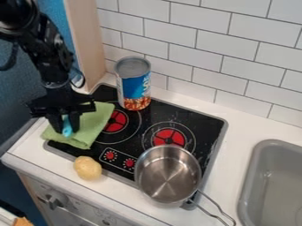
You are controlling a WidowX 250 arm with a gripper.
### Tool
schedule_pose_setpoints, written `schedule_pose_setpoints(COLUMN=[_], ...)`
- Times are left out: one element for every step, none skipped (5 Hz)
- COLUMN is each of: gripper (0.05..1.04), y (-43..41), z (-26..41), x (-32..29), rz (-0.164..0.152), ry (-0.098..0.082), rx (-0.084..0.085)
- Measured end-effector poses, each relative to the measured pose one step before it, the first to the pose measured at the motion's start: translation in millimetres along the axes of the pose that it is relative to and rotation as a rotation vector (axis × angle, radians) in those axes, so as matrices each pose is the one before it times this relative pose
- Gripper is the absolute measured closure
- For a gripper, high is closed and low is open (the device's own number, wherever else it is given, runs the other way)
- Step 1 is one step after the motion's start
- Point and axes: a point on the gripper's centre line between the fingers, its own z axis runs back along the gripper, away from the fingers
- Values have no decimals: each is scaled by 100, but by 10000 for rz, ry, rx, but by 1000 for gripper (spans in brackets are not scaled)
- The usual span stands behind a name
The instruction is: Move the blue spatula into the silver pot
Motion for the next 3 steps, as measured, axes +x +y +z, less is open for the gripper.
schedule_pose_setpoints(gripper=[757,757,757], y=[172,154,-1271], z=[1710,1456,2137], x=[398,485,-557], rz=[54,88,-350], ry=[-151,-77,-390], rx=[49,65,87])
